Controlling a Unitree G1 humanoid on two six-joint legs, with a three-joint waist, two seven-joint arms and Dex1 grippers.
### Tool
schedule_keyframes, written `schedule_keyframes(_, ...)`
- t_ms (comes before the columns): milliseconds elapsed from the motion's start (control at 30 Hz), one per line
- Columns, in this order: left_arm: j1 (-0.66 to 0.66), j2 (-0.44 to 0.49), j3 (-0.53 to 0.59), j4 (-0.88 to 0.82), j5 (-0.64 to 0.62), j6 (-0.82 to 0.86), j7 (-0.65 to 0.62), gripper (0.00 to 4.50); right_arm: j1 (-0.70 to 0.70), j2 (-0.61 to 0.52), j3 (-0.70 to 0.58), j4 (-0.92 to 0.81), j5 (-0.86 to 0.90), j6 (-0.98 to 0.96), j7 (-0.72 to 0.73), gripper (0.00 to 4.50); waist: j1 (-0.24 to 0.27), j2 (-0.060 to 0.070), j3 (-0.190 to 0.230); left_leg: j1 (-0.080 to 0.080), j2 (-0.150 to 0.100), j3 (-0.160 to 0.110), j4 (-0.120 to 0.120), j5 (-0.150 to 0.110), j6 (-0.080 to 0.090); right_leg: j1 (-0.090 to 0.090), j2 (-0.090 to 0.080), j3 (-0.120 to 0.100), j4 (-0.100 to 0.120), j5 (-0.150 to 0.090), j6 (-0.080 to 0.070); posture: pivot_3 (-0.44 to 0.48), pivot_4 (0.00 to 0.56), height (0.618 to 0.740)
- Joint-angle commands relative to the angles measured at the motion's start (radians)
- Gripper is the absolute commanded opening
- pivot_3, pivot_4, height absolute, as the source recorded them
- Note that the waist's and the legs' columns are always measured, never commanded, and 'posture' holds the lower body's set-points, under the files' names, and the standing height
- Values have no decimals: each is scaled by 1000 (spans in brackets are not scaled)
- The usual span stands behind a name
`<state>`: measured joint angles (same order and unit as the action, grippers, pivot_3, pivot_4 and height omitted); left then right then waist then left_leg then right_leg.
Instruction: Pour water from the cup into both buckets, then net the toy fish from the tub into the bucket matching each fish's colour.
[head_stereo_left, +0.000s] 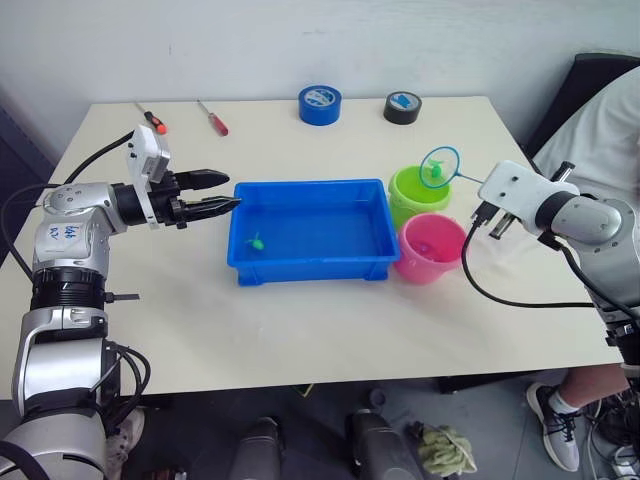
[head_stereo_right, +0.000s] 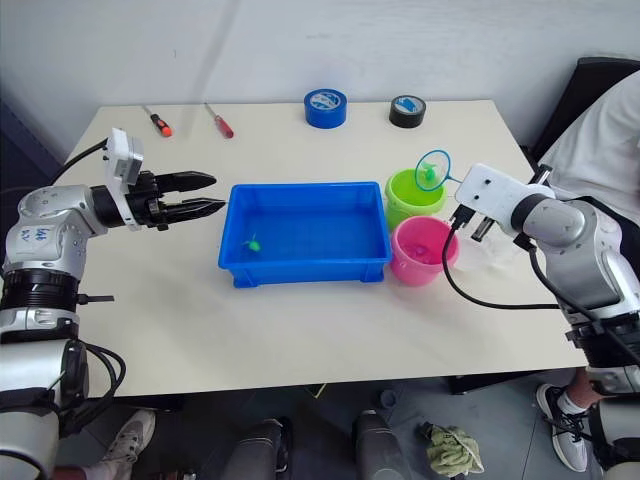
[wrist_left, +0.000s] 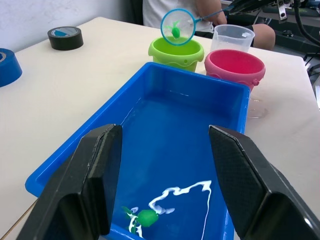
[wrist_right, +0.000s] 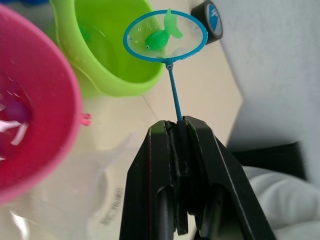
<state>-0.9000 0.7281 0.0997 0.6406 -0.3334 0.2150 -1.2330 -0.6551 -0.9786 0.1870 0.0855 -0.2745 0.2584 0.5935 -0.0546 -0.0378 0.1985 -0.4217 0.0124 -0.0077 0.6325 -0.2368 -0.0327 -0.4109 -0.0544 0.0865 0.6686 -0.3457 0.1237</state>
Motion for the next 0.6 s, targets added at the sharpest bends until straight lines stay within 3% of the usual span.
schedule_keyframes(33, -19, 10, 18, -24, -2, -8, 0, 3029, -32, -34, 13, 19, -116, -101, -47, 0, -1, 0, 0, 0, 0, 0, 0, 0, 0, 0, 0, 0, 0, 0, 0, 0, 150, 734)
schedule_keyframes(167, -13, 14, 22, -28, -4, -6, -1, 3029, -47, -56, 48, 56, -237, -207, -93, 0, -1, 0, 0, 0, 0, 2, 0, 0, 0, 0, 0, 0, 1, 0, 0, 0, 150, 734)
schedule_keyframes(333, 0, 18, 26, -38, -7, -1, 1, 3029, -30, -42, 27, 65, -266, -248, -108, 0, -1, 0, 0, 0, 0, 3, 0, 0, 0, 0, 0, 0, 1, 0, 0, 0, 150, 734)
schedule_keyframes(467, 12, 35, 38, -52, -11, 10, 4, 3029, -64, -7, -44, 18, -197, -245, -101, 0, -2, 0, 0, 0, 0, 3, 1, 0, 0, 0, 0, 1, 2, 0, 0, 0, 150, 734)
schedule_keyframes(600, 31, 80, 60, -47, -11, 19, -2, 3029, -113, 75, -99, -62, -46, -120, 18, 0, -6, 0, 0, 0, 1, 2, 1, 0, 0, -1, 1, 2, 3, 0, 0, 0, 150, 734)
